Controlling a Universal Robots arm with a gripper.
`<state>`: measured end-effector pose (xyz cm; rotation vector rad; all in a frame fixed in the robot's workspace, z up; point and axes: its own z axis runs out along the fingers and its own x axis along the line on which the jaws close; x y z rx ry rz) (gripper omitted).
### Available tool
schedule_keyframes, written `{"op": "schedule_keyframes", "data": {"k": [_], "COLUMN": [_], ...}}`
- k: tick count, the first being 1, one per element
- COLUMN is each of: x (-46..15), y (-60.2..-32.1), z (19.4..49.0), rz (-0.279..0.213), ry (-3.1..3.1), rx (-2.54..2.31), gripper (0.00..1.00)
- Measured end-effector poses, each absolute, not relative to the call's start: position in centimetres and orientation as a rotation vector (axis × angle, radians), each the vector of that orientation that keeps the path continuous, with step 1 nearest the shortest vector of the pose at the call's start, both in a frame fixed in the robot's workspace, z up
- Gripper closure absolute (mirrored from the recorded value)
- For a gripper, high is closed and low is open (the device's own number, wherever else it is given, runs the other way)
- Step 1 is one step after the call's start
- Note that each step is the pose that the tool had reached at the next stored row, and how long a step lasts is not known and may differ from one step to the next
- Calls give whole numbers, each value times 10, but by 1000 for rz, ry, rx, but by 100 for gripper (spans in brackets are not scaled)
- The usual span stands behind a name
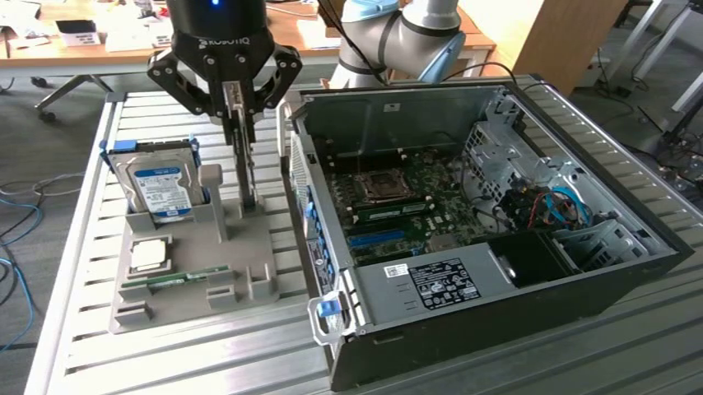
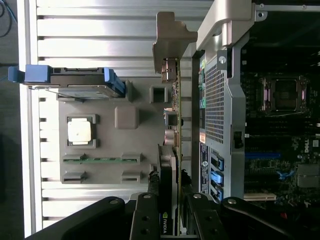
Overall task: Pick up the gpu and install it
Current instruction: 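Pick up the gpu and move the gpu toward the slot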
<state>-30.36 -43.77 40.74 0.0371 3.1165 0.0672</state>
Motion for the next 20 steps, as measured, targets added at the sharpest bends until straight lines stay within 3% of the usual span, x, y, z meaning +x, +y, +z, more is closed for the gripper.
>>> {"op": "schedule_keyframes", "data": {"k": [20], "x": [-302], "y": [-438], "z": [409], "rz": [67], "ry": [3117], "rx": [37], "gripper": [73]}}
